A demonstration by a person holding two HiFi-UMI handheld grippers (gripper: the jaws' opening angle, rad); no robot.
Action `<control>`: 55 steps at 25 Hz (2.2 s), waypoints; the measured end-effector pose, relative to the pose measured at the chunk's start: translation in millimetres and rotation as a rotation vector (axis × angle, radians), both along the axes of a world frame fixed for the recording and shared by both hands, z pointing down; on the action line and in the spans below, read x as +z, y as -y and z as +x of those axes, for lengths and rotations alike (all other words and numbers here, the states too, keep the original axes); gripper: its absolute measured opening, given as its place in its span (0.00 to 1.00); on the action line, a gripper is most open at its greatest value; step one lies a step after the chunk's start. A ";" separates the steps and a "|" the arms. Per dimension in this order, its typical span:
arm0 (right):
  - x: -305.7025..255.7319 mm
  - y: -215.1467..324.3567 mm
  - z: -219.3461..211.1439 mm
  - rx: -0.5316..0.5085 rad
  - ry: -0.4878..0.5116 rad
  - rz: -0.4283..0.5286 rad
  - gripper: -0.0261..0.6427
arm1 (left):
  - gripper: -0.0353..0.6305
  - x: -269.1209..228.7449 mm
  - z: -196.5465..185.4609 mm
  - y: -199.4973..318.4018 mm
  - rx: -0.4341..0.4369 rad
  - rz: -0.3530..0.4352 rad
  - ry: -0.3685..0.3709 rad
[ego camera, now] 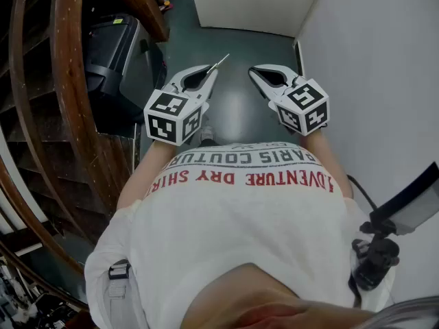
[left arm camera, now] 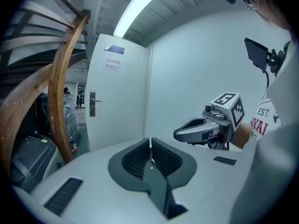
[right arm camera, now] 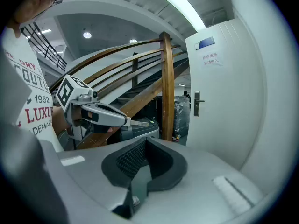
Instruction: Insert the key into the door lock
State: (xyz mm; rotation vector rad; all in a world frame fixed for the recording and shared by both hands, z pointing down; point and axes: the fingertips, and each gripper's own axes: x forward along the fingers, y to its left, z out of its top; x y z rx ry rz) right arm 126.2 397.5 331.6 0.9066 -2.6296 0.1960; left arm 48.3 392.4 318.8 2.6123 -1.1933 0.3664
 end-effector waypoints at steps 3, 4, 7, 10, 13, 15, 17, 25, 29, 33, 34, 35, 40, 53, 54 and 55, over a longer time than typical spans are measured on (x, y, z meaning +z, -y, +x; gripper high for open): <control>3.4 -1.6 6.7 0.001 -0.003 0.001 0.04 | 0.09 3.6 7.4 -2.1 0.005 -0.007 0.001; 3.8 -1.6 8.5 0.002 -0.006 0.004 0.04 | 0.09 4.0 9.3 -2.1 0.006 -0.008 0.001; 3.7 -1.4 11.4 0.002 -0.005 0.004 0.04 | 0.09 3.0 13.0 -1.1 0.009 -0.010 0.002; 2.4 -1.2 12.5 -0.002 0.001 0.000 0.04 | 0.09 1.4 15.1 -0.4 0.010 -0.010 0.006; 0.4 0.9 12.3 -0.006 0.012 0.001 0.04 | 0.09 -0.5 15.7 1.3 0.007 -0.009 0.007; 0.1 2.6 11.6 -0.011 0.025 -0.002 0.04 | 0.09 -1.1 15.7 2.3 0.005 -0.011 0.006; 1.5 4.7 12.1 -0.013 0.039 -0.004 0.04 | 0.09 0.6 16.3 2.8 0.005 -0.017 0.006; 8.8 43.1 2.6 -0.016 0.055 0.004 0.04 | 0.09 9.6 2.4 39.7 0.001 -0.032 -0.007; 21.1 87.4 -3.1 -0.003 0.059 -0.011 0.04 | 0.09 22.3 -6.6 84.9 0.010 -0.045 -0.013; 34.0 163.1 -2.1 0.008 0.056 -0.039 0.04 | 0.09 33.4 -9.5 163.9 0.006 -0.075 -0.033; 39.4 185.6 -4.8 0.012 0.056 -0.048 0.04 | 0.09 38.6 -13.2 187.5 0.005 -0.084 -0.038; 45.2 209.6 -9.5 0.019 0.054 -0.056 0.04 | 0.09 44.3 -19.1 212.7 0.005 -0.092 -0.043; 68.3 342.8 -48.6 0.057 0.053 -0.075 0.04 | 0.09 67.3 -66.2 349.3 0.004 -0.116 -0.064; 22.1 585.8 -73.3 0.117 0.055 0.054 0.04 | 0.09 32.3 -132.8 583.2 -0.030 -0.042 -0.114; 22.2 596.2 -72.8 0.116 0.049 0.058 0.04 | 0.09 34.9 -132.9 591.7 -0.031 -0.049 -0.118; 23.0 607.0 -72.4 0.113 0.042 0.060 0.05 | 0.09 38.0 -132.7 599.9 -0.031 -0.058 -0.120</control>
